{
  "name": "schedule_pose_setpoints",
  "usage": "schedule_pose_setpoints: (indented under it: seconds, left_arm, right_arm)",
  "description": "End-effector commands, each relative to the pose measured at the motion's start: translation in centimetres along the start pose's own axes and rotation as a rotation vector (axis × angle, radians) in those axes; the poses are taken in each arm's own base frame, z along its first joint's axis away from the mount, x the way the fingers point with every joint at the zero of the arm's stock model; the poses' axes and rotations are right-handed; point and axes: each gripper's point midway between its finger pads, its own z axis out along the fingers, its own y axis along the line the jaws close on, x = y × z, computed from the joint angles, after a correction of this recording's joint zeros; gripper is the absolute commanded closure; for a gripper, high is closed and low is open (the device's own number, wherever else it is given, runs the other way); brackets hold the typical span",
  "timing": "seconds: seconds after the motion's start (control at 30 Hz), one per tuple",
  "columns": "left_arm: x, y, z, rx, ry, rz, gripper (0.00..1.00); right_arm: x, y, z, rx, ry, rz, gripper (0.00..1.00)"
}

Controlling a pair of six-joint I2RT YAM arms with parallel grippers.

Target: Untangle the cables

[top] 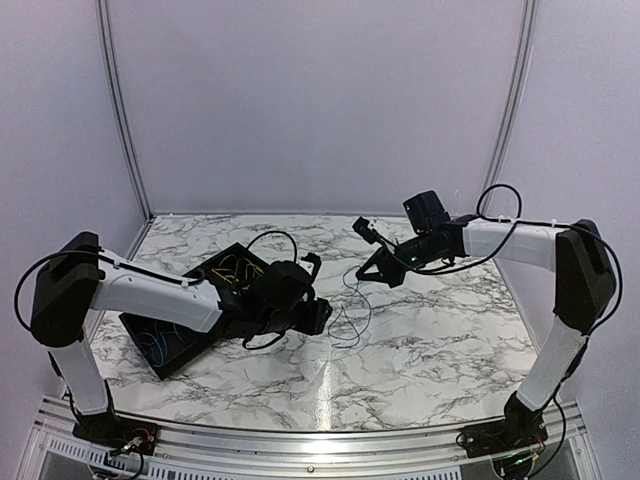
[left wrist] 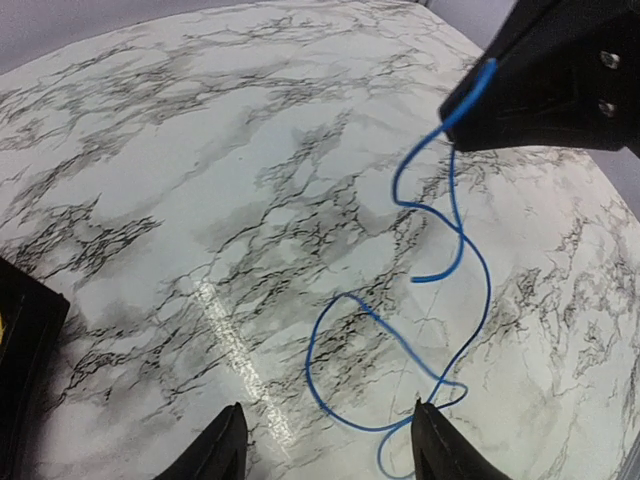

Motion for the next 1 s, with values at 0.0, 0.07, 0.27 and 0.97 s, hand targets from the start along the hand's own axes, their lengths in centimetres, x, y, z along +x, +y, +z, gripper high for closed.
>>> schedule_pose_setpoints:
  seconds: [0.0,0.07,0.27,0.97]
  left_arm:
    - [-1.2,2.9,-1.4,-0.198,0.022,-0.098,0.40]
    - [-1.1,3.3,-1.0,-0.199,0.050,-0.131,0.39]
    - [-1.3,1.8,1.3,-0.027,0.159,-0.251,0.38]
    - [0.6,0.6,9.0,0.083,0.106,0.102,0.41]
  right_arm:
    - [-2.2,0.2,-1.0,0.005,-0.050,-0.025,1.00]
    - [-2.4,0.2,-1.1,0.005,-0.052,-0.027,1.00]
    - [-2.9,0.3,-1.3,0.006,-0.061,-0.031,1.00]
    - [-3.4,0.7,-1.5,-0.017,-0.079,-0.010,1.00]
